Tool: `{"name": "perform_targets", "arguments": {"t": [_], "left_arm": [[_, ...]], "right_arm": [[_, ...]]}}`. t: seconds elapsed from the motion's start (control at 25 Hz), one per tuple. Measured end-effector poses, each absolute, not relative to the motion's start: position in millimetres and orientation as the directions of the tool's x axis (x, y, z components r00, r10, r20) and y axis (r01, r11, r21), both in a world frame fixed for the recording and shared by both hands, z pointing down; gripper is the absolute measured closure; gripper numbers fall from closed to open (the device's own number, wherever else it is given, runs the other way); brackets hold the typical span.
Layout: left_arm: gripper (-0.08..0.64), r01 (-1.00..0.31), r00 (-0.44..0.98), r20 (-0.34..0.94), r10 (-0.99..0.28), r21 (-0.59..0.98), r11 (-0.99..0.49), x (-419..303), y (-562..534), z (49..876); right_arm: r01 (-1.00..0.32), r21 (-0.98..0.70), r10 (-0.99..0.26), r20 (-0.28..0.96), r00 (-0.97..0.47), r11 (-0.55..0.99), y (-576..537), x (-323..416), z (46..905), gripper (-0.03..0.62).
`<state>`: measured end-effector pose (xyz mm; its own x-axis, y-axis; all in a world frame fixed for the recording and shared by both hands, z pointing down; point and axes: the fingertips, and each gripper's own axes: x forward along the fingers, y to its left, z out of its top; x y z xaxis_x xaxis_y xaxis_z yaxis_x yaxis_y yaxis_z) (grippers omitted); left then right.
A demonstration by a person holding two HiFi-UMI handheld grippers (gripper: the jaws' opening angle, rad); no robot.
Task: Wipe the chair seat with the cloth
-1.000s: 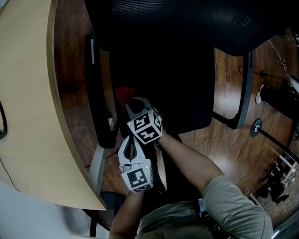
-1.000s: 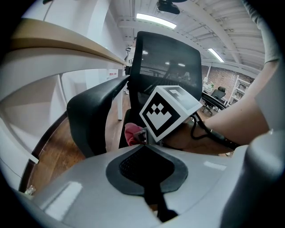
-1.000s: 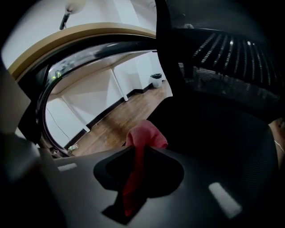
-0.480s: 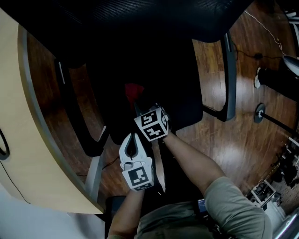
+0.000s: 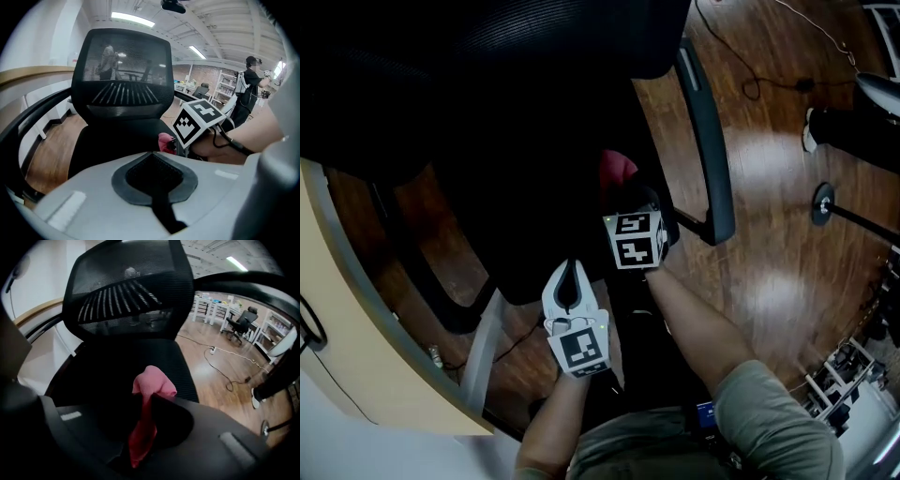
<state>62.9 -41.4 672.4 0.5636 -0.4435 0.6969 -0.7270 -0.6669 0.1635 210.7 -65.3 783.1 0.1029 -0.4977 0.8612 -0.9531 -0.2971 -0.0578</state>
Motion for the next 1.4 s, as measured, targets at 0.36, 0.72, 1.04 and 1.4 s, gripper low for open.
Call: {"name": "perform_targets", "arguments": {"t": [0.36,0.72,1.04,1.4], "left_arm": [[0.555,-0.708,0.570,0.696,-0.437,0.146,-0.691,127,-27,674],[0.555,-0.717,0.576,0.690,-0.439,0.168,-0.676,128,-19,703],[0.555,-0.815,0.482,0.703,-0.523,0.139,-0.563,38,-27,698],[0.555,-0.875,0.407,0.689,-0.599,0.106,-0.472,-81,-38,662]], "right_arm": [[-0.874,0.005,-0.419,0.876,0.238,-0.487,-8,283,786,0.531],[-0.849,-0.010,-0.437,0.861,0.262,-0.528,-2,284,797,0.531],[-0.877,0.000,-0.525,0.801,0.288,-0.481,-17,257,770,0.529],[-0.968,-0.248,-0.702,0.697,-0.148,-0.042,-102,40,715,0.529]]}}
